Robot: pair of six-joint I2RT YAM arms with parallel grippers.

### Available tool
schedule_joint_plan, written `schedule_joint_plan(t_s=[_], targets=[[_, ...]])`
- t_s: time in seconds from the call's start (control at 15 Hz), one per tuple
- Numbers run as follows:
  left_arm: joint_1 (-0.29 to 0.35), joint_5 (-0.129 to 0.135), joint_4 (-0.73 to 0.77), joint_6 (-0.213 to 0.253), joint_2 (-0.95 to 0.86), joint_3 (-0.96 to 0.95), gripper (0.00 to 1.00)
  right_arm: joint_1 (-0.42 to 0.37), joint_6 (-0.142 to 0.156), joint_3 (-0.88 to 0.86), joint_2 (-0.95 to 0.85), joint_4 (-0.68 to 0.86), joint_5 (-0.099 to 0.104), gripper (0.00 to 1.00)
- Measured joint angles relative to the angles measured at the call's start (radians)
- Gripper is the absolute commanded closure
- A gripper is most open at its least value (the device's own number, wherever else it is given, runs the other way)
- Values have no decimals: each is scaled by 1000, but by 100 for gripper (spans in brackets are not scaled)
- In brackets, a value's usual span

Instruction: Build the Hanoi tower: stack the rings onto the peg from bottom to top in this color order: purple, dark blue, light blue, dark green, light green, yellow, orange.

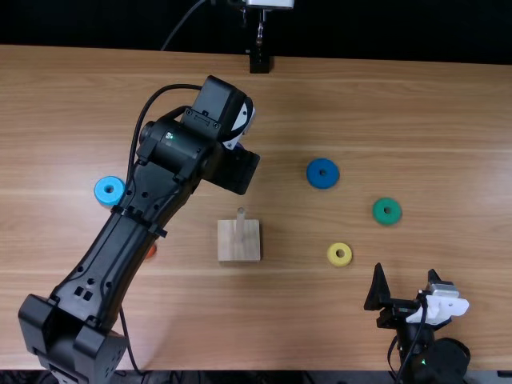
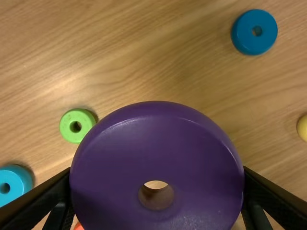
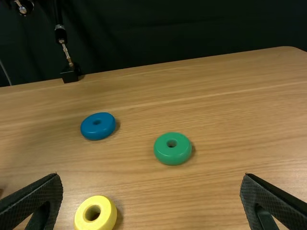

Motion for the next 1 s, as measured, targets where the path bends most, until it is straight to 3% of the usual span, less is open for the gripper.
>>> schedule_joint_plan(t_s=[0.33,0.6,1.0], targets=[[-8,3,-86,-32,-52,0,100,0,-1,0,0,-1,0,0],[-61,5,-122,-81,-124,-47,100,0,0,0,0,0,0,0],[-100,8,-109,-90,-139,-164,100,0,0,0,0,0,0,0]])
